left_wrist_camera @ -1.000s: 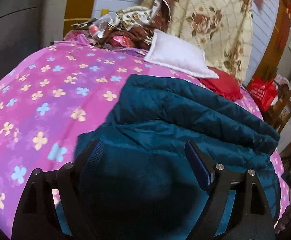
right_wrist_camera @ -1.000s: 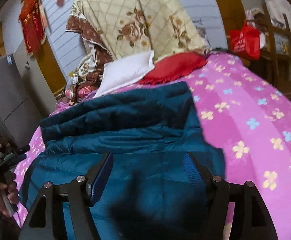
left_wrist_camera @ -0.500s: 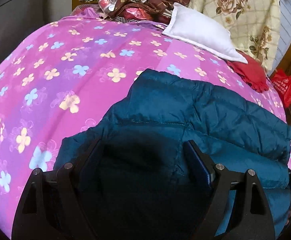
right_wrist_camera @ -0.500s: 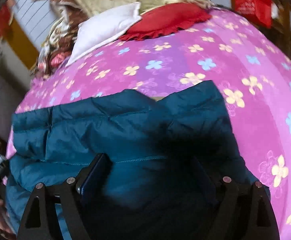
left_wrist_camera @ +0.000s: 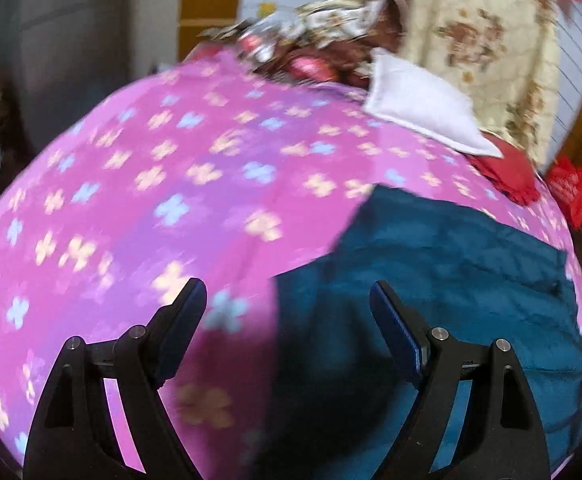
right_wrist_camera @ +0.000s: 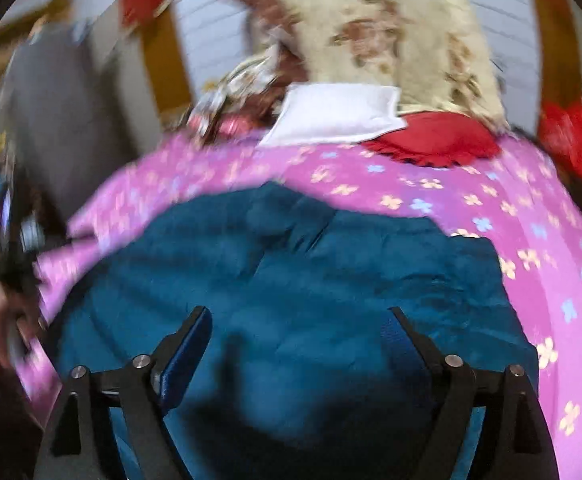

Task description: Fold large clothes

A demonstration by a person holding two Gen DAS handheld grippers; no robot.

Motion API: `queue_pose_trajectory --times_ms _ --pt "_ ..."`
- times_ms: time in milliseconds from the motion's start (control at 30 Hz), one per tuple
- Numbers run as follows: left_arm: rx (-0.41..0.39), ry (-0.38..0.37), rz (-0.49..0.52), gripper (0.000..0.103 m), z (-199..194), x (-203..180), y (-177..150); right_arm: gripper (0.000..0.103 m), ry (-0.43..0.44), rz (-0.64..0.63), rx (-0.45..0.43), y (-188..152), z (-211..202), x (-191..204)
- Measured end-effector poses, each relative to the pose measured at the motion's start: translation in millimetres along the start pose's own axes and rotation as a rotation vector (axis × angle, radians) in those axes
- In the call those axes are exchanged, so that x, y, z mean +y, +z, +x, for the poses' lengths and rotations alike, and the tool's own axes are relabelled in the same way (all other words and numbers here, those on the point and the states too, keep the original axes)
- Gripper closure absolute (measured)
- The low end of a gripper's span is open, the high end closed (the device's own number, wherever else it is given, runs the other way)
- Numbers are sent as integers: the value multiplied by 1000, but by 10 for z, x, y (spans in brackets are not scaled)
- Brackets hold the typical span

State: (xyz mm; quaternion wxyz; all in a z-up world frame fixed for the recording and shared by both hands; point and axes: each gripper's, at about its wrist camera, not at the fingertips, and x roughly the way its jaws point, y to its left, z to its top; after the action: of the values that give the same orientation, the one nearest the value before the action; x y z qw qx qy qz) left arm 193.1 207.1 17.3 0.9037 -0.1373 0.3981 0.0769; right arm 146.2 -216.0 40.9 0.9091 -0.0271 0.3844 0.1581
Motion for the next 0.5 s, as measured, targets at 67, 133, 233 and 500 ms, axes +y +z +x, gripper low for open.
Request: queue_pose_trajectory --times_ms 67,133,233,500 --pt "14 18 -65 19 12 228 20 4 17 54 91 -122 257 -109" --pt "8 22 -98 19 -10 336 30 5 17 110 85 -118 221 -208" --pt "27 -43 -119 19 9 365 15 5 -50 122 21 -80 -40 -247" --pt "216 -201 -36 19 544 102 -148 5 -86 262 -65 -434 -564 -705"
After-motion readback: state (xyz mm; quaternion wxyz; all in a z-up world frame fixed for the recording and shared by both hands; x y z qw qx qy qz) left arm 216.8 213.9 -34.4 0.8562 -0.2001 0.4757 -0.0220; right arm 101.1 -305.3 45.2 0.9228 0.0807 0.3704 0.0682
